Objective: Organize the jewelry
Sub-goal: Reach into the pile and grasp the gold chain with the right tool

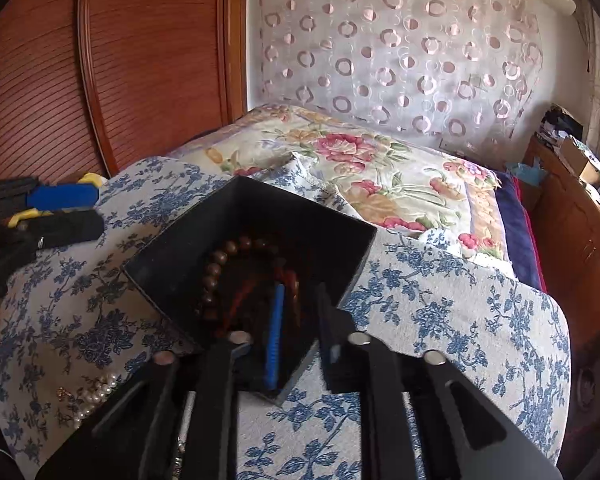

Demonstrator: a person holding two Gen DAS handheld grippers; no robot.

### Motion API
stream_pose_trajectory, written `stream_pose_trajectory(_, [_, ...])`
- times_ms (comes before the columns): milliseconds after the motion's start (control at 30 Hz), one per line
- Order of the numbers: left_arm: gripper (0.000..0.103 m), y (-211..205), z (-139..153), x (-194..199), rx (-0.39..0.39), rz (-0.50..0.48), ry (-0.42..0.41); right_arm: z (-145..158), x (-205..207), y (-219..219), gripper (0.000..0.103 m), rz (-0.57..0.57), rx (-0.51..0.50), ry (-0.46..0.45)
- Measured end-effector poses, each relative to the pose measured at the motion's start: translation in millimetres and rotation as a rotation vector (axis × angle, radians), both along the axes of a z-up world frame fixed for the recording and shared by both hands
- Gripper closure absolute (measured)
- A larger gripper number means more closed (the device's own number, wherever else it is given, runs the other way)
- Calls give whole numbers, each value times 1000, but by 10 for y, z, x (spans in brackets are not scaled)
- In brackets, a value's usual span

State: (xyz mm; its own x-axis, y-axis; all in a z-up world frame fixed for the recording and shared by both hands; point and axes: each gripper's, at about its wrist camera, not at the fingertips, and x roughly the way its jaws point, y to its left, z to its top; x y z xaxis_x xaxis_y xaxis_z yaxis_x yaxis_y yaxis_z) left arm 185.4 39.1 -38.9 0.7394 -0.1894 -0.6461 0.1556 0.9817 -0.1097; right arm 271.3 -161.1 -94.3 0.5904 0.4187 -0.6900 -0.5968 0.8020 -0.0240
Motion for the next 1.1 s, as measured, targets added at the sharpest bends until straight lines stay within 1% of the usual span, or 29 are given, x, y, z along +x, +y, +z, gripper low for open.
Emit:
stream_pose_trajectory(133, [55,-1,-103,-141,-9,-5,28,41,-66,-24,77,-16,-2,-17])
stream_pose_trajectory(367, [55,-94,-206,-477,-2,-18,42,216,-406,-200,77,-31,40,-58])
stream_pose_trajectory(633, [53,-225,-257,-819,22,-30,31,187,-747,-379,77,-45,34,-63])
stream_pose_trajectory(667, [51,-240,-259,-857,22,-30,31,169,-789,-423,77,-41,40,-54])
stream_pose_trajectory(767, [51,-285,-283,-1000,4,-39,30,73,-876,-521,77,-11,54,-8])
stream_pose_trajectory(867, [50,-320,-322,-1077,6,-49,38,-67,-944,-620,77,-7,58,29])
stream_pose_trajectory(1000, [49,-354,-362,-1097,22,-57,50,-201,-997,-670,77,-12,69,64])
stream_pose_trajectory(1100, [49,-382,-405,-1105,29,-64,61,-227,-1053,-681,77,19,110,84])
